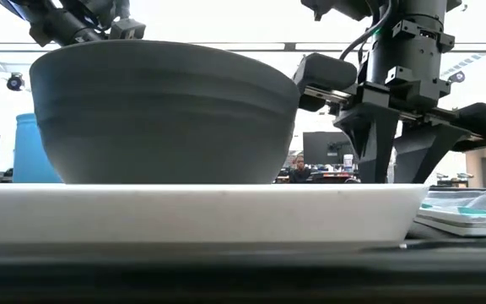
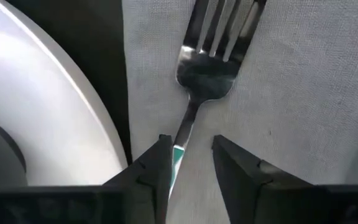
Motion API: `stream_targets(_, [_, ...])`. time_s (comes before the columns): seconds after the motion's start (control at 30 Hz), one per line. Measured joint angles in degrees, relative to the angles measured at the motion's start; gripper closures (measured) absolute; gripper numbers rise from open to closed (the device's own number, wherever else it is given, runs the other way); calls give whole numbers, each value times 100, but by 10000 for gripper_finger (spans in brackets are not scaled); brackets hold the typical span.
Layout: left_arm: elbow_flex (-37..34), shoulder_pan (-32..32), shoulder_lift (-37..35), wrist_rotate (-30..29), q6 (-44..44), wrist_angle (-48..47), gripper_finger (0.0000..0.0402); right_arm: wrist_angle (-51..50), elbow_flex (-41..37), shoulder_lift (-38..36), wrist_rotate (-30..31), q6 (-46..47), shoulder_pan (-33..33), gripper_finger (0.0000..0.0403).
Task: Set up tray
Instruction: Put the white fork on the gray napkin to the right side of the white plate
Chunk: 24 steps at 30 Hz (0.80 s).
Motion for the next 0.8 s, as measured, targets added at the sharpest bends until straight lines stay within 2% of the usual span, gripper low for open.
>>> stream_targets(0.43, [-2,0,0,0,0,0,282,2,0,0,-7,-252,-100,388])
stream_targets(0.8, [-4,0,0,0,0,0,282,11,0,0,-46,-800,-114,394])
